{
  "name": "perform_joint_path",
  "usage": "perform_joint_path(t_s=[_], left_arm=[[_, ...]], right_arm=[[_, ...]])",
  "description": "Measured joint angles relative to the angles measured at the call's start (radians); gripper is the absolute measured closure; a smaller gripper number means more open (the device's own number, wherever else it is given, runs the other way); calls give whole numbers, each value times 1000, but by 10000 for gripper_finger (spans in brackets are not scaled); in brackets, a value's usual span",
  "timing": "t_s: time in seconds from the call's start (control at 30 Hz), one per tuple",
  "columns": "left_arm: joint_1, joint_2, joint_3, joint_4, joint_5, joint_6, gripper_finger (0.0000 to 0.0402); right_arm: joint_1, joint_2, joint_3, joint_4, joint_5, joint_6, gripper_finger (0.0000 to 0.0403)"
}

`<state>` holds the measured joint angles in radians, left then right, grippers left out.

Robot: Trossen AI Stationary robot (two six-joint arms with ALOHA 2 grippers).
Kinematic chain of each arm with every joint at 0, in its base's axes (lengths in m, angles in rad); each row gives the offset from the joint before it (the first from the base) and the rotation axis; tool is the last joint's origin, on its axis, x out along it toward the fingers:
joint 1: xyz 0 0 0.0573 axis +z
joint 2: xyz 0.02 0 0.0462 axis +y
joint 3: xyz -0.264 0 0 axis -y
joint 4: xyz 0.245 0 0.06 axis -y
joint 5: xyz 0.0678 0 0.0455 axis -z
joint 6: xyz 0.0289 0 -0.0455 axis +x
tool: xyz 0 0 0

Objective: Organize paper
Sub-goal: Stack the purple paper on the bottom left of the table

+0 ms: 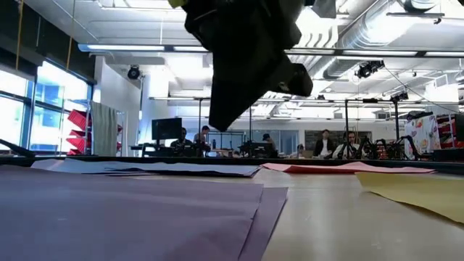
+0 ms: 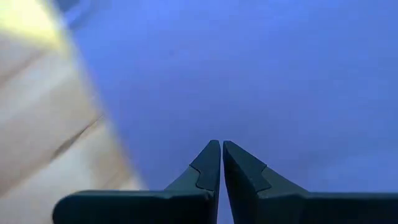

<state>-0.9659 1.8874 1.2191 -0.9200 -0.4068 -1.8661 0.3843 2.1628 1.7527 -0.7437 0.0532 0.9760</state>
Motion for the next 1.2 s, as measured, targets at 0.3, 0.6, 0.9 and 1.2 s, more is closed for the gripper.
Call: perform_joint_path(t_s=[0.3, 0.6, 0.9, 1.2], left_arm=[[52, -3, -105, 186, 97, 43, 402], [-71, -2, -78, 189, 166, -121, 402], [-69, -1, -68, 90, 160, -30, 402], [-34, -24, -70, -39, 158, 114, 402]], right_arm=[[75, -86, 0, -110, 18, 96, 403], [135, -103, 0, -184, 55, 124, 403], [116, -103, 0, -172, 71, 117, 403], [79, -100, 0, -157, 74, 39, 403]])
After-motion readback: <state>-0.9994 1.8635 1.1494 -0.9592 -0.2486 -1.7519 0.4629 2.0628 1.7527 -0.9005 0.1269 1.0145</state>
